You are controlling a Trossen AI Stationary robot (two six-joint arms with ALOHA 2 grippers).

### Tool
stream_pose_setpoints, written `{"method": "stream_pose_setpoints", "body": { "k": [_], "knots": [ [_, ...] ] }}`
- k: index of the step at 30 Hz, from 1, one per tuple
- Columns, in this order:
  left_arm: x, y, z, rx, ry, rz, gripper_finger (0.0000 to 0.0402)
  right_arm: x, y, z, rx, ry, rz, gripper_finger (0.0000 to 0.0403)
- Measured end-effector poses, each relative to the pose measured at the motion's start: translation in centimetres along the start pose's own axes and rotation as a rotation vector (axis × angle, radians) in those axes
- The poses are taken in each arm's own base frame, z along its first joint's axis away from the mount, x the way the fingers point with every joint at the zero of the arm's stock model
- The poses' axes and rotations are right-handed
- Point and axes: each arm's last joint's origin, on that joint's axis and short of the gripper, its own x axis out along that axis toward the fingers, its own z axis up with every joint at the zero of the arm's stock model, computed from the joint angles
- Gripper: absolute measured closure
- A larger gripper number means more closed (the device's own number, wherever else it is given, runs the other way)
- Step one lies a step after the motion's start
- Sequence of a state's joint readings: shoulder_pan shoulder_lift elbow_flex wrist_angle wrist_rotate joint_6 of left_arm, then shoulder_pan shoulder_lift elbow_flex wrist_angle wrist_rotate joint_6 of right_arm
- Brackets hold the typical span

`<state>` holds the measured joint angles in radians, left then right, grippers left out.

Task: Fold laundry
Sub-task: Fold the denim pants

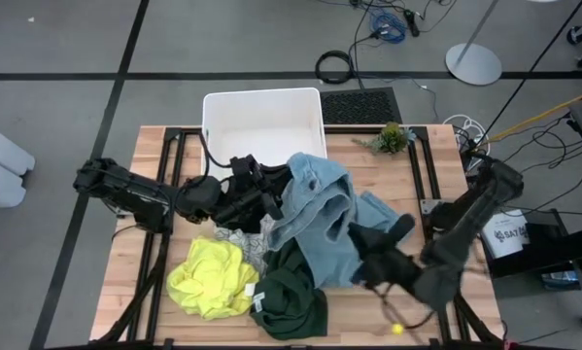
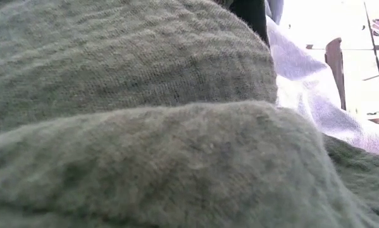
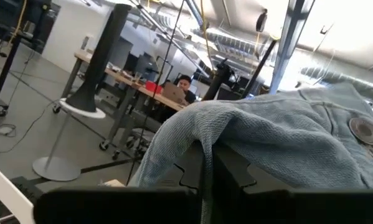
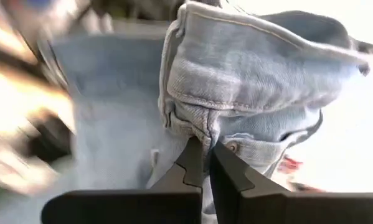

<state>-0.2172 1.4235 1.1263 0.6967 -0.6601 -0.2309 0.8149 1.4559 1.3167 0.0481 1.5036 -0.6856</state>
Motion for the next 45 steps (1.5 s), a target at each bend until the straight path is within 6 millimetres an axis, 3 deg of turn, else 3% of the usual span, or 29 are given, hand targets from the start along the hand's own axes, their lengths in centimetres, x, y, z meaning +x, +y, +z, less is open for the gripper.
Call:
{"method": "stream_pose_setpoints", "body": {
  "k": [3, 6, 17, 21, 25, 28, 32, 36, 38, 42, 45],
  "knots": [
    [0.0, 0.0, 0.2, -0.064, -0.013, -0.003, 0.0375, -0.6, -1.6, 0.1, 0.218, -0.135, 0.212, 0.0401],
    [0.0, -0.1, 0.5, -0.109, -0.042, -0.018, 0.0375, 0.0, -1.6, -0.2, 0.317, -0.178, 0.380, 0.0401],
    [0.2, -0.2, -0.3, -0.160, -0.033, -0.027, 0.0375, 6.5, 5.9, -1.6, 0.129, -0.095, 0.447, 0.0391],
    [0.2, -0.2, -0.4, -0.157, -0.026, -0.034, 0.0375, 7.3, 7.2, -1.9, 0.105, -0.115, 0.568, 0.0352],
    [0.2, -0.2, -0.4, -0.157, -0.027, -0.033, 0.0375, 6.7, 7.6, -1.9, 0.087, -0.135, 0.625, 0.0291],
    [0.2, -0.2, -0.4, -0.151, -0.028, -0.032, 0.0375, 5.0, 6.8, -1.4, 0.099, -0.152, 0.603, 0.0240],
    [0.2, -0.2, -0.4, -0.118, -0.033, -0.026, 0.0375, 1.7, 4.3, -0.2, 0.088, -0.161, 0.593, 0.0192],
    [0.3, -0.2, -0.4, -0.096, -0.033, -0.025, 0.0375, -1.5, 1.7, 1.0, 0.104, -0.177, 0.569, 0.0174],
    [0.3, -0.1, -0.4, -0.090, -0.034, -0.024, 0.0375, -2.5, 0.3, 1.4, 0.135, -0.148, 0.446, 0.0174],
    [0.3, -0.2, -0.4, -0.081, -0.033, -0.026, 0.0375, -2.8, -1.5, 0.9, 0.213, -0.037, 0.080, 0.0185],
    [0.2, -0.3, -0.4, -0.080, -0.022, -0.066, 0.0375, -1.7, -1.5, 0.2, 0.277, -0.011, 0.089, 0.0191]
  ]
}}
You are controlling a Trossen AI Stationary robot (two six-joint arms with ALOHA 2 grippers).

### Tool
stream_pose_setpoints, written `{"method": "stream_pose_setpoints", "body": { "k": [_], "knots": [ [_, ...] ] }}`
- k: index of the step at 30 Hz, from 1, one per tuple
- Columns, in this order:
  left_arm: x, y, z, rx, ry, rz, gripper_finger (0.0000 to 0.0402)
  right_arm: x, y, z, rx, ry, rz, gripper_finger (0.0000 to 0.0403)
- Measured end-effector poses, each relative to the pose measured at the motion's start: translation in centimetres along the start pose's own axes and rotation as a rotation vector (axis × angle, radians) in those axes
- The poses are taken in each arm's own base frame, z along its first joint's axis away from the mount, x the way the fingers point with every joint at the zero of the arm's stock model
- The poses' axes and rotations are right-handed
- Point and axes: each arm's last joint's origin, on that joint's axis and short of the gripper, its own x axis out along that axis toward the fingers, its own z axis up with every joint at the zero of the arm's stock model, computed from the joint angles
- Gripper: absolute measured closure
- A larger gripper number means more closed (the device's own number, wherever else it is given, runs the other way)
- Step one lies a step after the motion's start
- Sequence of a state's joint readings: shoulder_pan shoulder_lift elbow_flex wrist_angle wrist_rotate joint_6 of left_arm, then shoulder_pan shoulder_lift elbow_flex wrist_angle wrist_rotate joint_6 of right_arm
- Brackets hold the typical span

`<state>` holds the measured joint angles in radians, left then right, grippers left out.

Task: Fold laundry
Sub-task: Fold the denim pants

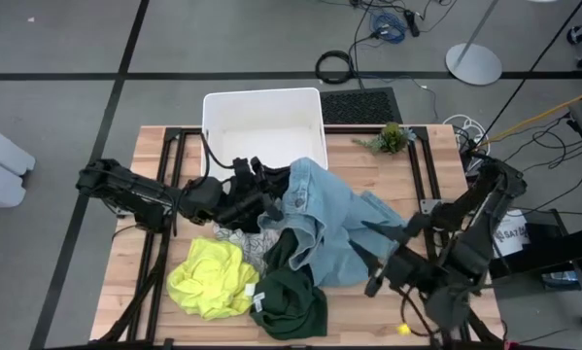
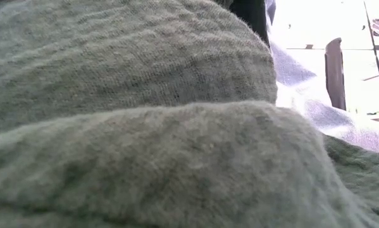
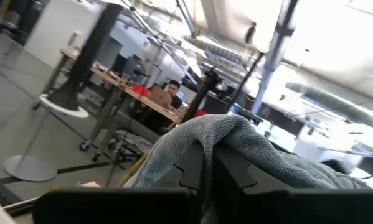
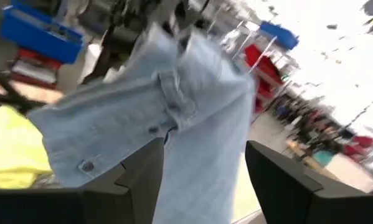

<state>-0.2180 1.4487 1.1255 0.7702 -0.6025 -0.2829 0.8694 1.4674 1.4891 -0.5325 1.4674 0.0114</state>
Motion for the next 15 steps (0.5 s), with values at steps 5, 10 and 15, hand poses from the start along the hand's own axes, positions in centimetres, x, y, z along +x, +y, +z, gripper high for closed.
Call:
{"method": "stream_pose_setpoints", "body": {
  "k": [5, 10, 15],
  "knots": [
    [-0.3, -0.6, -0.2, -0.002, 0.037, -0.097, 0.0375, 2.7, -1.1, -2.4, 0.005, 0.117, 0.028, 0.0199],
    [-0.7, -1.1, -1.4, 0.042, 0.169, -0.213, 0.0375, 4.0, -1.6, -3.3, -0.054, 0.206, 0.091, 0.0201],
    [-1.3, -1.0, -3.3, 0.012, 0.419, -0.317, 0.0375, 2.7, -2.2, -2.5, -0.214, 0.180, 0.416, 0.0203]
  ]
}}
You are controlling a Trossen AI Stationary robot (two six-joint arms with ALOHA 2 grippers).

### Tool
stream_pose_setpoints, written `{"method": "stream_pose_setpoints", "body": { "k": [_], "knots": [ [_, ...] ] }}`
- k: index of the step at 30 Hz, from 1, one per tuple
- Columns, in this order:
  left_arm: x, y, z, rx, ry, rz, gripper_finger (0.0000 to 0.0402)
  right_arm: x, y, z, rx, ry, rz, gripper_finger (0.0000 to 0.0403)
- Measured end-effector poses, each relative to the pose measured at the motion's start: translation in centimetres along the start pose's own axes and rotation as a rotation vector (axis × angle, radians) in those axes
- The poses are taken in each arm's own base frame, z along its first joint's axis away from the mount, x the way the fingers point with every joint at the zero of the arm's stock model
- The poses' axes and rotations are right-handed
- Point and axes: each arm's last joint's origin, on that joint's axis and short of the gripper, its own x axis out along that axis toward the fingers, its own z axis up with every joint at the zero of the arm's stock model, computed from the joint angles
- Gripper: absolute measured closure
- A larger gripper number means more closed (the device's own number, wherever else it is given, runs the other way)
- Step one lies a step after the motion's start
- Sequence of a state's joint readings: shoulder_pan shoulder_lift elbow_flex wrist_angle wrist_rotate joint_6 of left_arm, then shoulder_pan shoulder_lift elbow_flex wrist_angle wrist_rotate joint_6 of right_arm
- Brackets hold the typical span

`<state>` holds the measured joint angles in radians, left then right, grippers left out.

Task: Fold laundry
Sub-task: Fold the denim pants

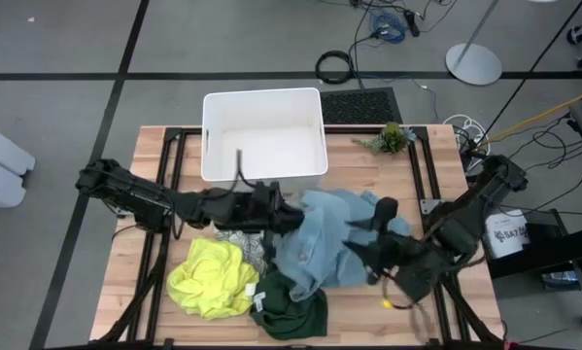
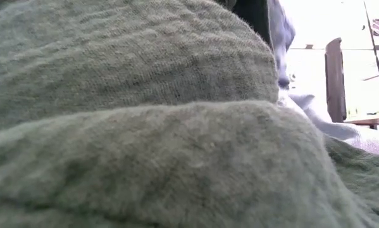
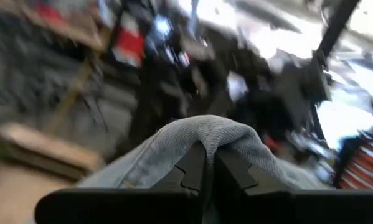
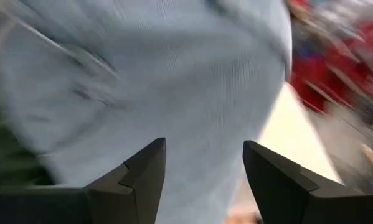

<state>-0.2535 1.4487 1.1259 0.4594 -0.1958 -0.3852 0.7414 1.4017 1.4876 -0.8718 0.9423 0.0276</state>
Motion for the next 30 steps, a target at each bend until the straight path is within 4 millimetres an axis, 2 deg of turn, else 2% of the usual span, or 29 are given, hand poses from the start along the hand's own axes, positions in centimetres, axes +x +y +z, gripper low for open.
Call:
{"method": "stream_pose_setpoints", "body": {
  "k": [4, 7, 10, 14, 23, 30],
  "knots": [
    [-0.1, 0.0, -1.2, -0.089, 0.133, -0.017, 0.0375, -1.6, -0.7, 1.1, -0.108, -0.144, 0.171, 0.0204],
    [-0.2, -0.1, -1.7, -0.113, 0.175, -0.007, 0.0375, -1.5, -1.2, 1.4, -0.229, -0.194, 0.195, 0.0204],
    [-0.3, -0.1, -2.0, -0.138, 0.209, 0.000, 0.0375, -0.2, -1.8, 1.5, -0.281, -0.182, 0.211, 0.0204],
    [-0.2, -0.2, -2.2, -0.154, 0.218, 0.000, 0.0375, 2.1, -3.2, 1.5, -0.227, -0.184, 0.292, 0.0204],
    [-0.1, -0.4, -2.4, -0.151, 0.229, -0.036, 0.0375, 5.7, -6.3, 0.8, -0.187, -0.204, 0.436, 0.0204],
    [-0.2, -0.5, -2.4, -0.130, 0.249, -0.081, 0.0375, 8.7, -7.1, 0.2, -0.155, -0.183, 0.528, 0.0204]
  ]
}}
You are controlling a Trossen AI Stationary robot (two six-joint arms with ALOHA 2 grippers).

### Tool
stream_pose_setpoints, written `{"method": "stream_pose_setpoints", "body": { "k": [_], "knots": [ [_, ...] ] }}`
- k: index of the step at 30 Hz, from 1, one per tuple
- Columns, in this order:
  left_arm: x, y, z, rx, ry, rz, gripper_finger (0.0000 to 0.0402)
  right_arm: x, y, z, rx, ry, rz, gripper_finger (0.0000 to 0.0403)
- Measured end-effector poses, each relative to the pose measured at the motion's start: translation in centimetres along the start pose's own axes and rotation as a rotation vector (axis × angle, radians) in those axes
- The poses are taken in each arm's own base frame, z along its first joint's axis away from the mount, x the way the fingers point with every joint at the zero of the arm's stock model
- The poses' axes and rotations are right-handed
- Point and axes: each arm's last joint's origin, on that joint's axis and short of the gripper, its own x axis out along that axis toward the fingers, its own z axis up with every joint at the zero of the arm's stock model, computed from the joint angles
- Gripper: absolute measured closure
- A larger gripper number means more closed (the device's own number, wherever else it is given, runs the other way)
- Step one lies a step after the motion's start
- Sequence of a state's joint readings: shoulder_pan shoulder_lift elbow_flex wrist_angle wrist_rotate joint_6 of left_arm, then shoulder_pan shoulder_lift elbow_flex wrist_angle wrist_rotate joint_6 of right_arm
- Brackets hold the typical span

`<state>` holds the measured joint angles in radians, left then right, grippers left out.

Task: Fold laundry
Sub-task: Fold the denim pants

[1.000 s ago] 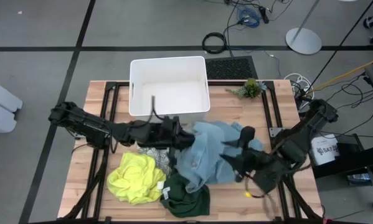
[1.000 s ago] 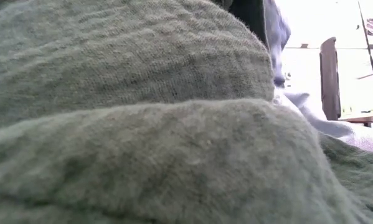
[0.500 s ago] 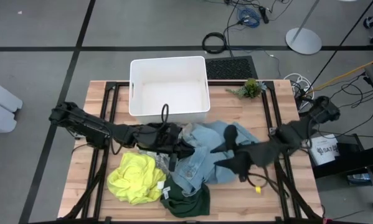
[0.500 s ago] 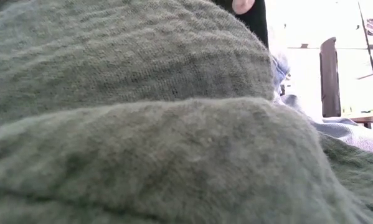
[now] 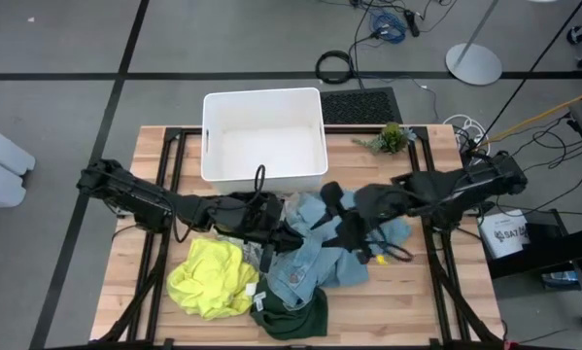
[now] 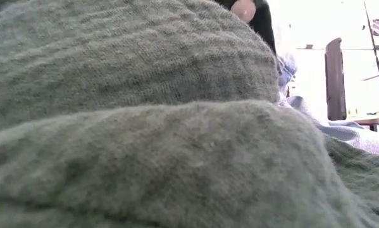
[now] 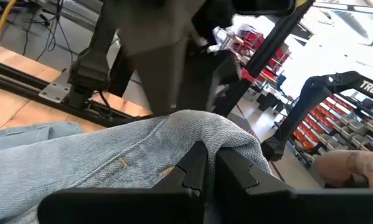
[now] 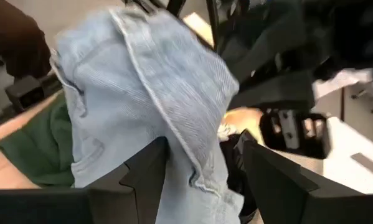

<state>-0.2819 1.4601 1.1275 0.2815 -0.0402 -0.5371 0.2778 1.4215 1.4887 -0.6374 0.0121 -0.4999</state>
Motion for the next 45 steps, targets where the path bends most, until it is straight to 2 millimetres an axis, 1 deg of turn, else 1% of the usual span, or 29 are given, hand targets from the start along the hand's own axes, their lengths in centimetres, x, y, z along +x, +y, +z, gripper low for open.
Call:
{"method": "stream_pose_setpoints", "body": {
  "k": [5, 8, 10, 12, 13, 16, 17, 18, 20, 22, 26, 29, 34, 37, 40, 45],
  "knots": [
    [0.0, 0.0, -0.1, 0.044, 0.021, -0.020, 0.0375, 2.3, -0.2, -0.7, 0.035, -0.003, 0.124, 0.0204],
    [0.0, 0.0, -0.2, 0.067, 0.030, -0.027, 0.0376, 2.6, -0.1, -1.0, 0.039, 0.022, 0.141, 0.0208],
    [0.0, 0.0, -0.2, 0.096, 0.024, -0.031, 0.0375, 2.5, -0.1, -1.0, 0.051, 0.027, 0.136, 0.0222],
    [0.0, 0.0, -0.1, 0.124, 0.022, -0.031, 0.0375, 2.3, -0.1, -1.2, 0.069, 0.051, 0.126, 0.0251],
    [0.0, 0.0, -0.1, 0.130, 0.021, -0.030, 0.0375, 2.2, -0.1, -1.3, 0.073, 0.057, 0.128, 0.0273],
    [0.0, 0.0, -0.2, 0.132, 0.024, -0.025, 0.0368, 2.2, -0.1, -1.3, 0.079, 0.063, 0.131, 0.0357],
    [0.0, 0.0, -0.2, 0.133, 0.030, -0.019, 0.0362, 2.2, -0.1, -1.3, 0.081, 0.067, 0.133, 0.0378],
    [0.0, 0.1, -0.3, 0.135, 0.035, -0.004, 0.0355, 2.2, 0.0, -1.4, 0.088, 0.073, 0.135, 0.0386],
    [-0.1, 0.4, -0.5, 0.137, 0.062, 0.045, 0.0335, 2.1, 0.0, -1.6, 0.126, 0.098, 0.134, 0.0387],
    [-0.2, 0.8, -1.0, 0.143, 0.108, 0.106, 0.0312, 1.5, -0.1, -1.6, 0.165, 0.148, 0.112, 0.0390],
    [-0.4, 2.0, -1.6, 0.163, 0.194, 0.193, 0.0266, -0.8, -0.3, -1.5, 0.246, 0.230, 0.073, 0.0397],
    [-0.6, 2.6, -1.9, 0.196, 0.247, 0.231, 0.0245, -2.1, -0.2, -1.6, 0.312, 0.260, 0.073, 0.0398],
    [-0.9, 3.4, -2.1, 0.229, 0.313, 0.272, 0.0235, -3.3, 0.0, -2.1, 0.406, 0.319, 0.046, 0.0400],
    [-1.1, 3.5, -2.9, 0.259, 0.377, 0.256, 0.0235, -3.6, 0.0, -2.5, 0.437, 0.378, -0.007, 0.0400],
    [-1.2, 3.5, -4.4, 0.271, 0.401, 0.232, 0.0235, -3.6, -0.1, -2.5, 0.445, 0.381, -0.023, 0.0400],
    [-1.4, 4.5, -7.7, 0.228, 0.413, 0.221, 0.0235, -3.5, -0.2, -2.3, 0.440, 0.360, -0.024, 0.0401]
  ]
}}
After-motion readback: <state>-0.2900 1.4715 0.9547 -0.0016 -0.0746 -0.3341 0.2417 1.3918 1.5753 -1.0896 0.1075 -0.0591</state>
